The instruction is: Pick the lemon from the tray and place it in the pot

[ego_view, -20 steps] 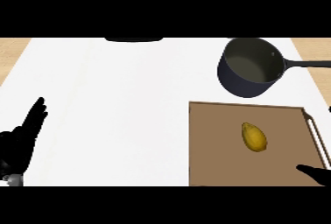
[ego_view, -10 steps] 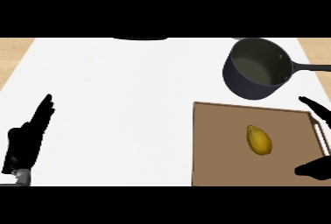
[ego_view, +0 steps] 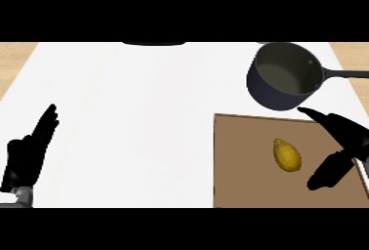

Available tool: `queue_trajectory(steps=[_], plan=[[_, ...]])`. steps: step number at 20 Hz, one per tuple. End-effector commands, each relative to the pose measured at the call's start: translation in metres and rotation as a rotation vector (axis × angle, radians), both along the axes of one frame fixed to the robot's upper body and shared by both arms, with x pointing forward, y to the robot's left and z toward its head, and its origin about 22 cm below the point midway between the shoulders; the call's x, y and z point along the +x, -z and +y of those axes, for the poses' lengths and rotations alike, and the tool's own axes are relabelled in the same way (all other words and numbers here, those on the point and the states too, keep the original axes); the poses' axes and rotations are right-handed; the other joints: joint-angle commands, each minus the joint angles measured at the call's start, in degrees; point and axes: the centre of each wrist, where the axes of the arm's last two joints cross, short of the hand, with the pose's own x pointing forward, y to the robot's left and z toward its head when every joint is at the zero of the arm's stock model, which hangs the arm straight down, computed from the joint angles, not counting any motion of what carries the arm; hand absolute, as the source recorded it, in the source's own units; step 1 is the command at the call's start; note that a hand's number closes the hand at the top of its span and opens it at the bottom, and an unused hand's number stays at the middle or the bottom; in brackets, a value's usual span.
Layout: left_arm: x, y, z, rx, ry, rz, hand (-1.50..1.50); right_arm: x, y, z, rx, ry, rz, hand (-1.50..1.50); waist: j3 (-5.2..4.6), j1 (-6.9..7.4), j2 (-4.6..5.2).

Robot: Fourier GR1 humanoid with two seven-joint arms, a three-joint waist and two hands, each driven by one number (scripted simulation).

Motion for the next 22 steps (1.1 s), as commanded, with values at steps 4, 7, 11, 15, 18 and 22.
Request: queue_trajectory(steps=[4,7,11,15,18,22], plan=[[0.012,0.005,0.003,-0.006,-0.02,-0.007,0.0,0.023,0.019,0.021,-0.069,-0.035,0.091,-1.5,0.02,-1.0,-0.1],[-0.009,0.008,0.002,-0.018,-0.002,0.011,0.0,0.038,0.021,0.027,-0.099,0.0,0.103,-1.5,0.03,-0.75,-0.14],[0.01,-0.002,-0.004,0.001,-0.016,0.013,0.0,0.029,0.035,0.029,-0.116,-0.028,0.143,-1.5,0.04,-1.1,-0.17],[-0.001,-0.011,0.005,-0.008,0.0,0.008,0.0,0.032,0.053,0.041,-0.121,-0.027,0.179,-1.5,0.05,-0.88,-0.18],[0.003,0.002,-0.003,-0.013,-0.016,-0.011,0.0,0.034,0.067,0.034,-0.122,-0.015,0.187,-1.5,0.04,-0.99,-0.17],[-0.01,0.002,-0.019,-0.012,-0.003,-0.005,0.0,0.046,0.063,0.052,-0.154,-0.009,0.19,-1.5,0.04,-0.89,-0.19]])
